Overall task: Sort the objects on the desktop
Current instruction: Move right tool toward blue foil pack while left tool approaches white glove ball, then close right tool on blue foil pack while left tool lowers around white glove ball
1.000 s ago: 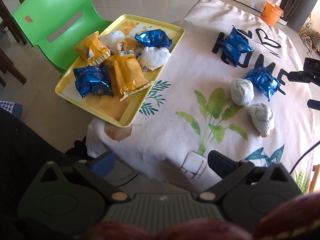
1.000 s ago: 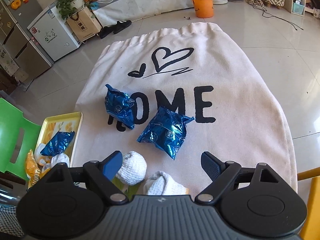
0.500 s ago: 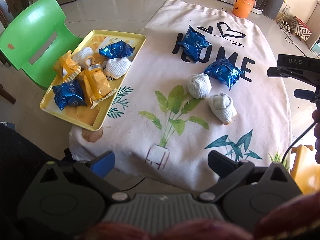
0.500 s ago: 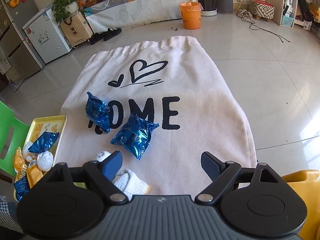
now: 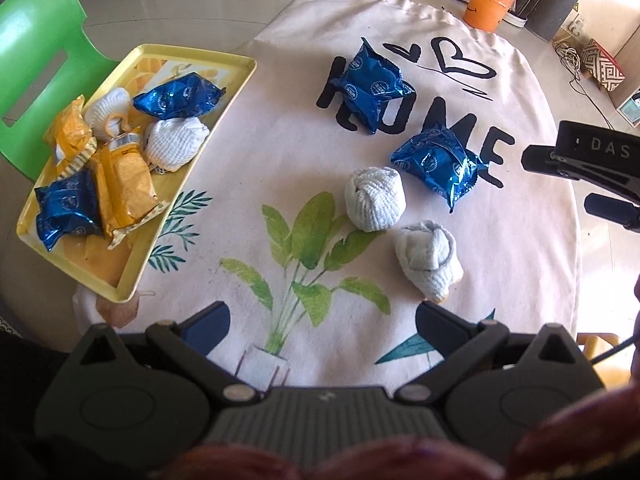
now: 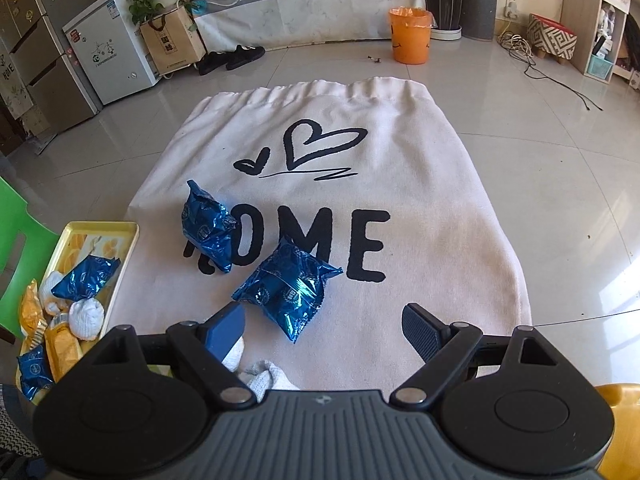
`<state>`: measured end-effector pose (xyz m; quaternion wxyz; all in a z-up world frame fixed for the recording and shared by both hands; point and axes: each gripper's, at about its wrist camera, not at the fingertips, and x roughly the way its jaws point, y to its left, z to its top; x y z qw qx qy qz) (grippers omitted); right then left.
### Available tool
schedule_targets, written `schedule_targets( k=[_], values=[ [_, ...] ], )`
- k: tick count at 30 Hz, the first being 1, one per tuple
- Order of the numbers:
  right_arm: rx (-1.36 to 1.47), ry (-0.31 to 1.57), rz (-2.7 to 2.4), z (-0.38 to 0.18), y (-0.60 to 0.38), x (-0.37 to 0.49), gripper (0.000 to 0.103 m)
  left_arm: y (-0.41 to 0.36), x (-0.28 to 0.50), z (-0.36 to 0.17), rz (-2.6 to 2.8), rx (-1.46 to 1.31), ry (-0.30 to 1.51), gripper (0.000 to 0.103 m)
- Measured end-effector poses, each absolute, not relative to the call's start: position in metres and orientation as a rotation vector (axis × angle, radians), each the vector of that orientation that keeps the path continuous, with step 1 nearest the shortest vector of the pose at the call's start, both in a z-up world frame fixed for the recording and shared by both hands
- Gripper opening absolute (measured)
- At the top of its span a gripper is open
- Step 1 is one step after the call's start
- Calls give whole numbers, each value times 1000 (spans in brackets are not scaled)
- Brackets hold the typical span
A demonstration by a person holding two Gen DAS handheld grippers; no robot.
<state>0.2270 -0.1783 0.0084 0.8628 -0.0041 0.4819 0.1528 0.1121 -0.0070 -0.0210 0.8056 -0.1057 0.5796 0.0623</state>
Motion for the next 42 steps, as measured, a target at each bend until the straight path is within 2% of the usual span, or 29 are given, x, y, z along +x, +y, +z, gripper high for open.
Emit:
schedule_targets(
  k=[19,26,42],
  values=[
    [284,1169,257,-45,-172,281,86,-10,199,-82,46,-94,1286,102],
    [348,1209,255,-63,-162,297,86,-3,213,-105,20,-148,1313,102],
    [417,1333,340,-103,-129,304,86,23,209,-92,81,-37,1284,103]
  ],
)
